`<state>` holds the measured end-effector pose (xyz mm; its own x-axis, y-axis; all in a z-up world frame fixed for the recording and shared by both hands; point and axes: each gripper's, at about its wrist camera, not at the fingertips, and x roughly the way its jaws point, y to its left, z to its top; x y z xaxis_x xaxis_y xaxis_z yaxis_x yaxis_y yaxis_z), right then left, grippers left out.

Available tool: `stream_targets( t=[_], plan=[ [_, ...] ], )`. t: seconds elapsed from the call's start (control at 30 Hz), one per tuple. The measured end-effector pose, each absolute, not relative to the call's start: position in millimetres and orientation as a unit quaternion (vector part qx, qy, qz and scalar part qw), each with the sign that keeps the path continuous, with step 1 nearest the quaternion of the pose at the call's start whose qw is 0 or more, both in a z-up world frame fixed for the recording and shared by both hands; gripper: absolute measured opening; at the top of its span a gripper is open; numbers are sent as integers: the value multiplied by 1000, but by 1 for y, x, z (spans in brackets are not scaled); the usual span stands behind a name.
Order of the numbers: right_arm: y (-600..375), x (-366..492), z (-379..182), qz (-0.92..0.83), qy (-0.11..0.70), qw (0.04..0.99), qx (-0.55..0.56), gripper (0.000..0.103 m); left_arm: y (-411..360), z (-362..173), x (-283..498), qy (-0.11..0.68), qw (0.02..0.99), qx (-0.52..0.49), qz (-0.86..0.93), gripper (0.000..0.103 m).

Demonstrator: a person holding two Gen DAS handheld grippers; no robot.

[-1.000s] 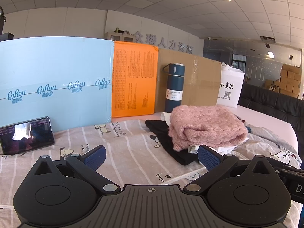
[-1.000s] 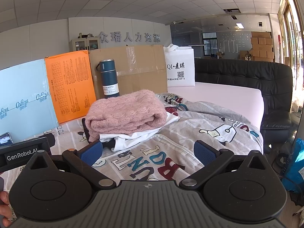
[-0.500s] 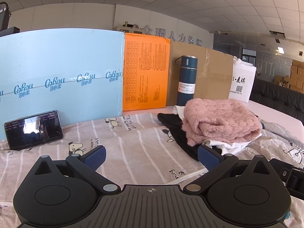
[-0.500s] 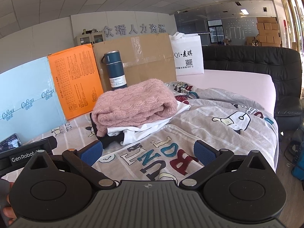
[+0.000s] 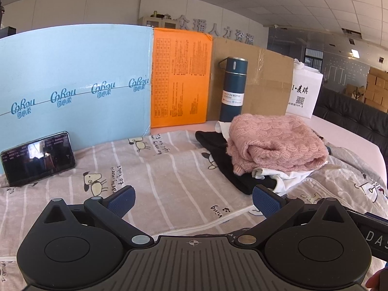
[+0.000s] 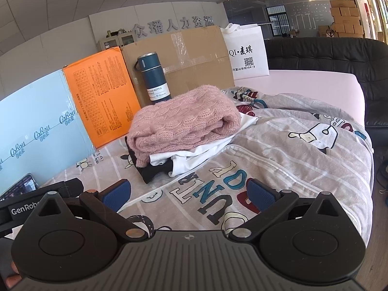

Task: Fold clothes
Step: 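Swing both tools toward the brown jacket beside the blue foam boards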

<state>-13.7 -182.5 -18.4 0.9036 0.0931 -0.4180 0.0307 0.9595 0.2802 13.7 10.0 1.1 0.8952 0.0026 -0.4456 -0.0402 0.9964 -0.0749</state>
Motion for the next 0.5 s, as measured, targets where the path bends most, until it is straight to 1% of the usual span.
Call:
stream_targets(
  t=[0.23,0.37,0.5],
  plan=[
    [-161,-4,-9,-28,175,976,129,103,27,12,16,200,977,-35,59,103],
    [-150,14,0,-38,155,973,167,103,40,12,20,174,978,-29,112,103],
    [-146,20,-5,-8,92,975,204,103,47,6,26,163,976,-21,146,103]
  ],
)
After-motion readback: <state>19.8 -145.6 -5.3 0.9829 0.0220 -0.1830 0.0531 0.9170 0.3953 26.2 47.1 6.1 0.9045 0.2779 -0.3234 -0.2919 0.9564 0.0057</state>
